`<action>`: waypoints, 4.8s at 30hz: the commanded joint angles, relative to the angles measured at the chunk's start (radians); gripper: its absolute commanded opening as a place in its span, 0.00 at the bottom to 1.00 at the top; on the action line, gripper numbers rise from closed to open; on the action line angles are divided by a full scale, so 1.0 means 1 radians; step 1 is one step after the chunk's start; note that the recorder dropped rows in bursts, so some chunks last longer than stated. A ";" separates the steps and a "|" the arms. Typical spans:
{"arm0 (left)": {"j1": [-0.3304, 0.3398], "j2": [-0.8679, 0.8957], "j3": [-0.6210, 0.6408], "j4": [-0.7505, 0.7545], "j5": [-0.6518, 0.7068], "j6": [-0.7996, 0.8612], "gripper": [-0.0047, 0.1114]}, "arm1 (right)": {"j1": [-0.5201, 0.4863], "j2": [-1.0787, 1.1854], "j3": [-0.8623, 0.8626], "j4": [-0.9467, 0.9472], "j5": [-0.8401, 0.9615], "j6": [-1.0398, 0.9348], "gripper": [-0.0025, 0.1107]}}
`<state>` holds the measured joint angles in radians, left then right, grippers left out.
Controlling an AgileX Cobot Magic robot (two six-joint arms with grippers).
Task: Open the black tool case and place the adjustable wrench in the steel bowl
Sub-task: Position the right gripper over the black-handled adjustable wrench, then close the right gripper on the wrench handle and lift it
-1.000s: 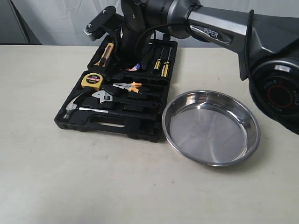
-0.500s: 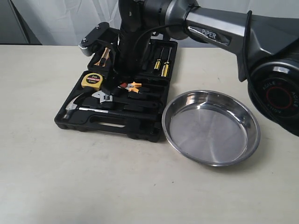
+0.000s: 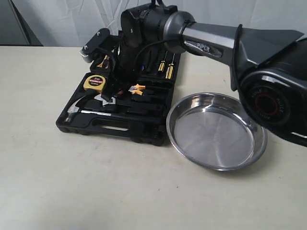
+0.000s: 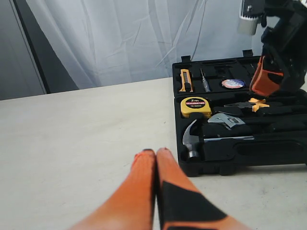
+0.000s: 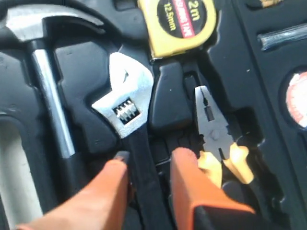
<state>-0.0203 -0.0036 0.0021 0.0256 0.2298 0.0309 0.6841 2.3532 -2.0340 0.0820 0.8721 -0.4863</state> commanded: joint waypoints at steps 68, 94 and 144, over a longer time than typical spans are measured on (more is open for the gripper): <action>-0.001 0.004 -0.002 0.004 0.002 -0.001 0.04 | 0.016 0.126 -0.004 -0.178 -0.037 -0.116 0.42; -0.001 0.004 -0.002 0.004 0.002 -0.001 0.04 | 0.016 0.118 -0.004 -0.091 -0.088 -0.116 0.01; -0.001 0.004 -0.002 0.004 0.002 -0.001 0.04 | 0.016 0.008 -0.004 0.024 -0.096 -0.113 0.01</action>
<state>-0.0203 -0.0036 0.0021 0.0256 0.2298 0.0309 0.7035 2.3806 -2.0315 0.0986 0.7779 -0.6033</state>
